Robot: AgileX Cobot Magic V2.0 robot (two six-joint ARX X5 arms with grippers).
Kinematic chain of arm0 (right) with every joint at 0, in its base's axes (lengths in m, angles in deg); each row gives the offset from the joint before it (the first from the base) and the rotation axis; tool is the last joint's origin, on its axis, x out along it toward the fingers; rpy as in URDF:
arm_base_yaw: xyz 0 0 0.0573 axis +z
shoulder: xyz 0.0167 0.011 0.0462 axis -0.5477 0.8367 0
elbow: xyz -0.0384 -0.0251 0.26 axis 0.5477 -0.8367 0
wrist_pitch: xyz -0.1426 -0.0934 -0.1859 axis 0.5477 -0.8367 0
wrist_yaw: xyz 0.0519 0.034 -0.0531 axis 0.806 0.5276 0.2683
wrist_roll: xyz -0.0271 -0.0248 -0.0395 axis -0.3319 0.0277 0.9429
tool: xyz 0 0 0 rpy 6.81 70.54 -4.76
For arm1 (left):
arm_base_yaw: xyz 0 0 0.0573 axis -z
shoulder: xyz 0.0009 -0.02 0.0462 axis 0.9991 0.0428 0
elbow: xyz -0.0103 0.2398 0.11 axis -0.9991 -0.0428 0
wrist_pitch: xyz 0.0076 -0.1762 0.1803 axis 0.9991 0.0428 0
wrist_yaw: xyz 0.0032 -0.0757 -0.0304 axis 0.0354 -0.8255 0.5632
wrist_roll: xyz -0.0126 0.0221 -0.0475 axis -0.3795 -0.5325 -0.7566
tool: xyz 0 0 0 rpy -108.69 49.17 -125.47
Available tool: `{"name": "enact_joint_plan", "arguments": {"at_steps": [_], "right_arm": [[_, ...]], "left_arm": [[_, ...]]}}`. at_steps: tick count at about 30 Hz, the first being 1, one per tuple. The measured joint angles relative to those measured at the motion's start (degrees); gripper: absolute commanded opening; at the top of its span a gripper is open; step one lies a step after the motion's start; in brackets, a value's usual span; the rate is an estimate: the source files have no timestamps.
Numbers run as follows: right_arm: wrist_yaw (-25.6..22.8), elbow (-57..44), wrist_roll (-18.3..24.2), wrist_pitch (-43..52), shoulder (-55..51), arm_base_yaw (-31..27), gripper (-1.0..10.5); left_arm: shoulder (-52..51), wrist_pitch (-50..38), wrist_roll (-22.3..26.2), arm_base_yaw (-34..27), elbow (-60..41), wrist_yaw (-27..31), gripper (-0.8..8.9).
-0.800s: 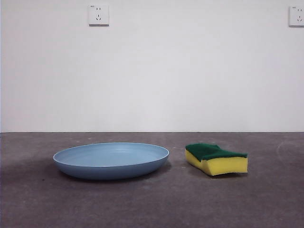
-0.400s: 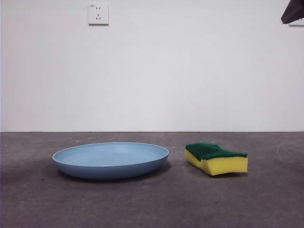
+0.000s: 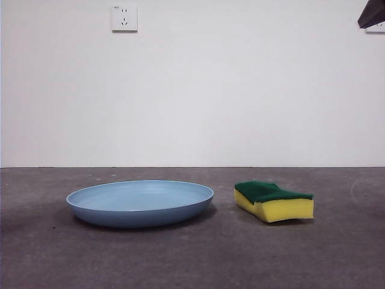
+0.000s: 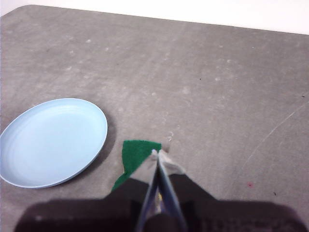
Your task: Pick up the plate,pick up the cloth,clean the plate with the cloth
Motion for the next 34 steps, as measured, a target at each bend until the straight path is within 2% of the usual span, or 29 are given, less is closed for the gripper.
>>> {"name": "enact_joint_plan", "arguments": {"at_steps": [8, 12, 16, 21, 24, 34], "right_arm": [[0.0, 0.0, 0.0, 0.0, 0.0, 0.0, 0.0], [0.0, 0.0, 0.0, 0.0, 0.0, 0.0, 0.0], [0.0, 0.0, 0.0, 0.0, 0.0, 0.0, 0.0], [0.0, 0.0, 0.0, 0.0, 0.0, 0.0, 0.0], [0.0, 0.0, 0.0, 0.0, 0.0, 0.0, 0.0], [0.0, 0.0, 0.0, 0.0, 0.0, 0.0, 0.0]], "left_arm": [[-0.3, -0.4, 1.3, -0.2, 0.0, 0.0, -0.03], [-2.9, -4.4, 2.4, -3.8, -1.9, -0.4, -0.03], [-6.6, -11.8, 2.4, -8.7, -8.2, -1.6, -0.03], [-13.1, -21.7, 2.4, -14.4, -19.6, -6.8, -0.03], [-16.1, -24.8, 2.4, -17.0, -25.4, -9.0, -0.03], [-20.3, -24.9, 0.8, -20.4, -34.1, -9.1, -0.03]]}}
